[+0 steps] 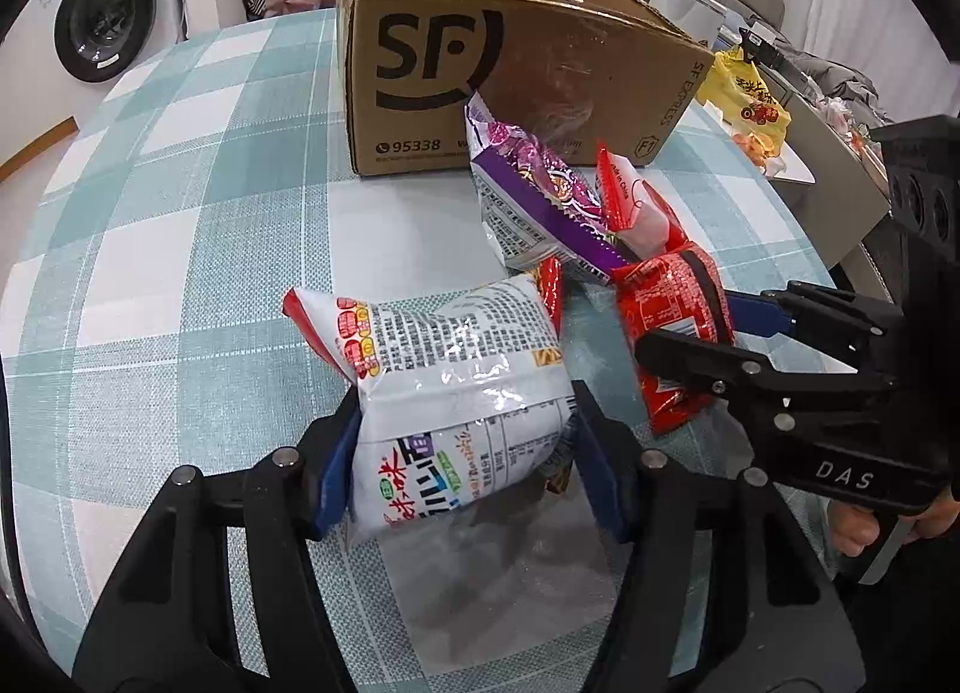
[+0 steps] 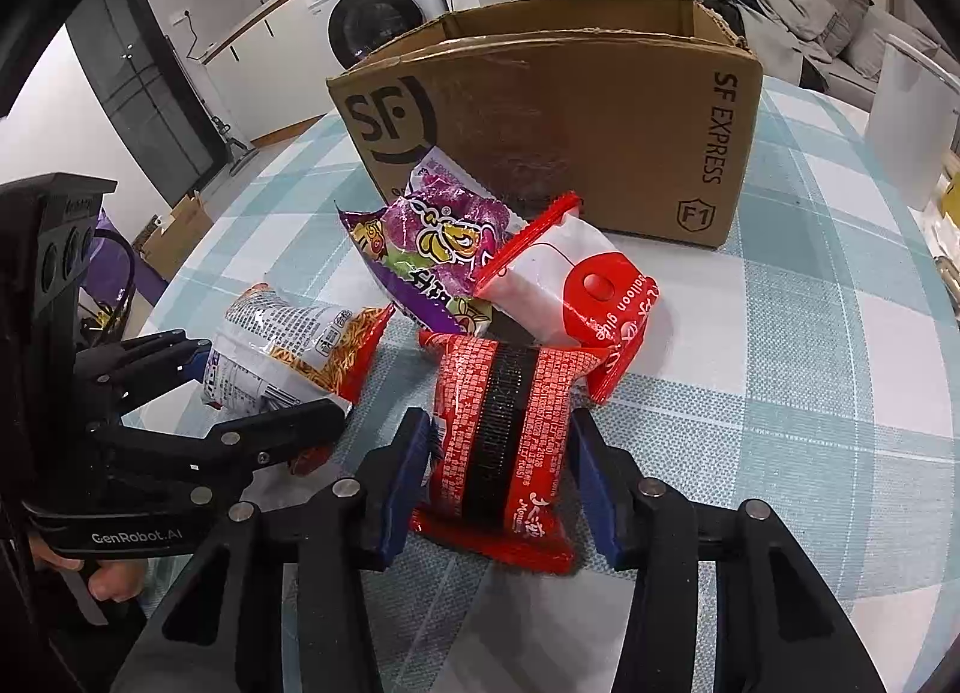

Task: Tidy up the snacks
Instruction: 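Lift both packs and carry them over the cardboard box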

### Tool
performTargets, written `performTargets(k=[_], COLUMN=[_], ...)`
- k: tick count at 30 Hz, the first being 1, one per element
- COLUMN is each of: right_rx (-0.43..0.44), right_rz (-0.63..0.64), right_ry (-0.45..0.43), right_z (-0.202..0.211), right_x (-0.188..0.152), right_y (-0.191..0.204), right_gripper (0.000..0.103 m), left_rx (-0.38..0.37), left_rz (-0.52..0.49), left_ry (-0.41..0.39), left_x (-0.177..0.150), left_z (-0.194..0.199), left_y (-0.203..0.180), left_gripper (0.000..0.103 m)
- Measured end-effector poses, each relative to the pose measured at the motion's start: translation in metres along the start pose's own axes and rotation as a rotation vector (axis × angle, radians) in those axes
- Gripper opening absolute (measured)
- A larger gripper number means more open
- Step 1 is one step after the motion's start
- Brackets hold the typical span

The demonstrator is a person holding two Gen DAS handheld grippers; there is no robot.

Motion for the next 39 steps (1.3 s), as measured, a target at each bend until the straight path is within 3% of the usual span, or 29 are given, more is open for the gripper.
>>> performTargets(k=[22,39], right_rx=[-0.004,-0.03], right_rz=[-0.011,-0.026], right_ry=[-0.078,-0.178], right_z=[0.032,0.073], right_x=[-0.001,0.017], right_y=[-0.006,-0.015], right_gripper=[0.041,0.041], left_rx=[-0.032,-0.035], left_rz=[-0.005,-0.004], left_ry=[-0.097,-0.188], left_x=[0.0,0.024], left_z=[0.037,0.073], left_y=[-0.002,-0.003], left_gripper=[0.057,0.057])
Point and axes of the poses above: each gripper's, at about its wrist camera, not at the fingertips, and z roughly against the way its jaws point, y to its left, x to its top, the point moved 5 cm from there along -z, roughly the way its jaws point, and after that the axes turned 9 degrees about y, right-handed, at the moved point
